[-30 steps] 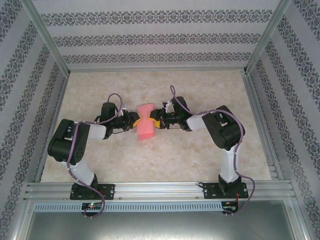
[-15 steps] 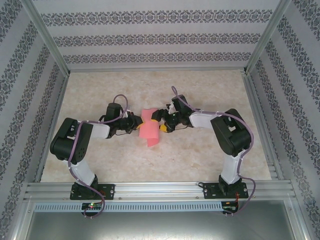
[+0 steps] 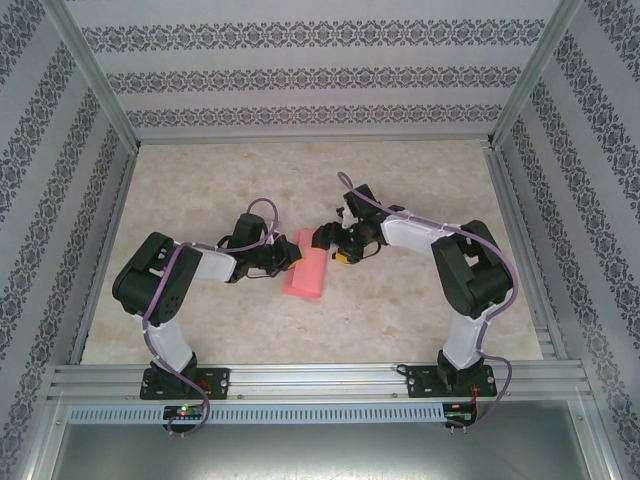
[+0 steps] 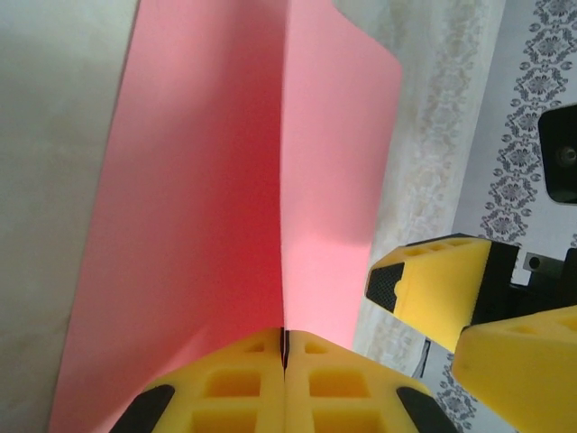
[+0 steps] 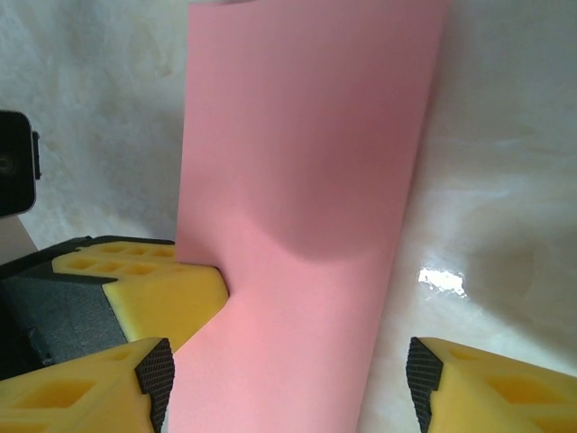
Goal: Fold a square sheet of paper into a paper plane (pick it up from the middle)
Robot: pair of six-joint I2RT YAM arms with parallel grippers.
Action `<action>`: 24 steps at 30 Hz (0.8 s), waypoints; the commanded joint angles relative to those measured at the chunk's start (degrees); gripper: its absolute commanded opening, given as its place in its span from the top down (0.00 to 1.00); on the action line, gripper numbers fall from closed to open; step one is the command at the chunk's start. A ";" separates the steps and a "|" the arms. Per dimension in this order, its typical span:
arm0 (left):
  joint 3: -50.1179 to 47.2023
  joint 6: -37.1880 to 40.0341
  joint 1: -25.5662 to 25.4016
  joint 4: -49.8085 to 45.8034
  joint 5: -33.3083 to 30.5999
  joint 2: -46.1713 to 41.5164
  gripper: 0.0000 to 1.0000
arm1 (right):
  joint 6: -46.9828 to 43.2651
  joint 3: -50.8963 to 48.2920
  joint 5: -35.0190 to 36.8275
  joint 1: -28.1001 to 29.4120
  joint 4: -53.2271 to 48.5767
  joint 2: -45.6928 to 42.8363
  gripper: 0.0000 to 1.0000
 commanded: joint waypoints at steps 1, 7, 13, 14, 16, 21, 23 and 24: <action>0.47 0.73 -0.28 -1.87 -3.33 -0.86 0.93 | -3.12 2.00 0.46 0.28 -3.61 1.96 0.32; 1.46 3.65 -0.29 -6.75 -5.36 -2.94 0.93 | -1.68 2.50 0.54 1.61 -3.12 3.55 0.37; 2.17 5.23 -0.30 -10.10 -7.78 -3.88 0.93 | -0.69 2.97 1.18 2.27 -2.80 4.42 0.43; 2.12 5.42 -0.30 -10.22 -8.04 -3.97 0.93 | -0.51 3.01 1.33 2.29 -2.83 4.52 0.44; 2.36 5.61 -0.29 -10.93 -8.34 -4.05 0.93 | -0.12 3.26 1.81 2.32 -2.92 4.92 0.46; 2.40 5.45 -0.29 -11.09 -8.39 -3.62 0.93 | 0.13 3.89 3.06 2.40 -4.25 6.09 0.51; 2.58 5.69 -0.28 -11.84 -8.62 -3.86 0.91 | 0.04 4.15 3.75 2.38 -4.98 6.54 0.52; 2.78 5.85 -0.27 -12.48 -8.73 -4.05 0.90 | -0.03 4.23 4.13 2.45 -5.25 6.76 0.52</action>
